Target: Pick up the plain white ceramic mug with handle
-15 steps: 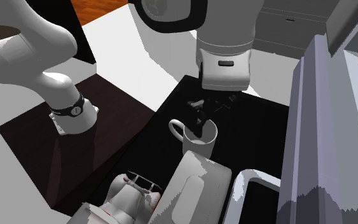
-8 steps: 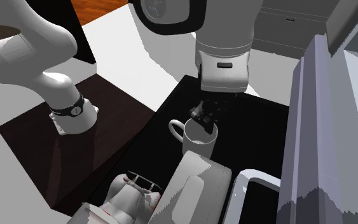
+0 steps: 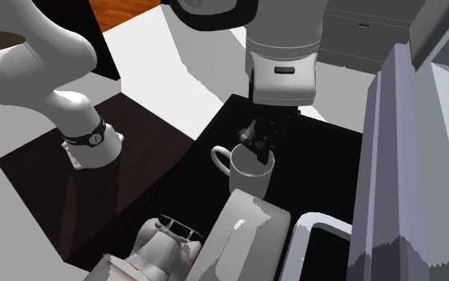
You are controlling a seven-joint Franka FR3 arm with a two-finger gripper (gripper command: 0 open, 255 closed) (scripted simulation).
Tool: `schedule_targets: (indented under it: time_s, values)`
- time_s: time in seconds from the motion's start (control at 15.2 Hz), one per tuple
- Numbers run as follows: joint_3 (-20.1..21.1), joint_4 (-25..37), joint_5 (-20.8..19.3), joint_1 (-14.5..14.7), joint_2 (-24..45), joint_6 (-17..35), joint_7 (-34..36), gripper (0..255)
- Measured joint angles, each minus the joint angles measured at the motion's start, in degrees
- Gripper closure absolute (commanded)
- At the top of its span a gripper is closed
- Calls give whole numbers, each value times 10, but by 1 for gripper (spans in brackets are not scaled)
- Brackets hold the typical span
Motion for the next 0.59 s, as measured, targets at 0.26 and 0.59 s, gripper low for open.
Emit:
schedule_targets:
  time_s: [0.26, 0.59]
  values:
    - [0, 21, 6, 0, -10, -29, -4, 255]
    - [0, 50, 10, 0, -18, -66, -9, 255]
